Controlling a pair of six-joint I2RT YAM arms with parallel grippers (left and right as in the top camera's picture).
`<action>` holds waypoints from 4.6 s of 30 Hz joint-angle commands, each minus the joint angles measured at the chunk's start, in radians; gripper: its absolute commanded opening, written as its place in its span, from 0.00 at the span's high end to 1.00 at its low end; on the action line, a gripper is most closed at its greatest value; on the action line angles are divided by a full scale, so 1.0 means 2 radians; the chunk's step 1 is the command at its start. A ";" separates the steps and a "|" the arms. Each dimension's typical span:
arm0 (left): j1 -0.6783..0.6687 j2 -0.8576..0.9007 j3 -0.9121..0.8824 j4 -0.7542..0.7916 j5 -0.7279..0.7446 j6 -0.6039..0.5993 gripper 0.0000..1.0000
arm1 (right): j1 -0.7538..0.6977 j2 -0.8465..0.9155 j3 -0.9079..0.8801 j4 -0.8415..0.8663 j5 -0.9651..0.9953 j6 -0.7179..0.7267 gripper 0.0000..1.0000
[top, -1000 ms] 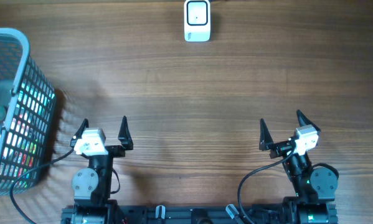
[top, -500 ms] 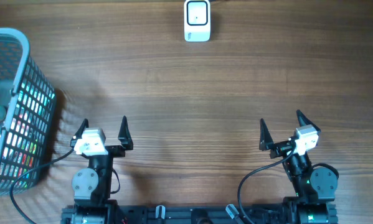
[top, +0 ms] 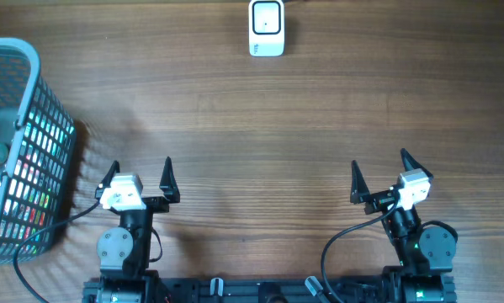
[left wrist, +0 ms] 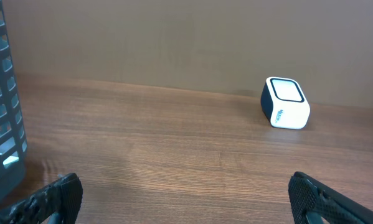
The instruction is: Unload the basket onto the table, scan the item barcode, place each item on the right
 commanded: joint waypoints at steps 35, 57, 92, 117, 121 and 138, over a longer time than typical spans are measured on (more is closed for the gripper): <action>0.002 -0.004 -0.002 0.003 -0.019 0.038 0.00 | 0.003 -0.003 -0.001 0.001 0.011 0.005 0.00; 0.002 0.035 0.089 -0.041 0.116 -0.045 0.00 | 0.003 -0.003 -0.001 0.001 0.011 0.005 0.00; 0.040 0.463 0.648 -0.427 0.009 -0.163 0.00 | 0.003 -0.003 -0.001 0.001 0.011 0.005 0.00; 0.418 0.784 0.844 -0.547 -0.062 -0.282 0.00 | 0.003 -0.003 -0.001 0.001 0.011 0.005 0.00; 0.418 0.801 0.844 -0.541 -0.066 -0.254 0.00 | 0.003 -0.003 -0.001 0.001 0.011 0.005 0.00; 0.418 0.838 0.819 -0.562 -0.099 -0.468 0.00 | 0.003 -0.003 -0.001 0.001 0.011 0.005 0.00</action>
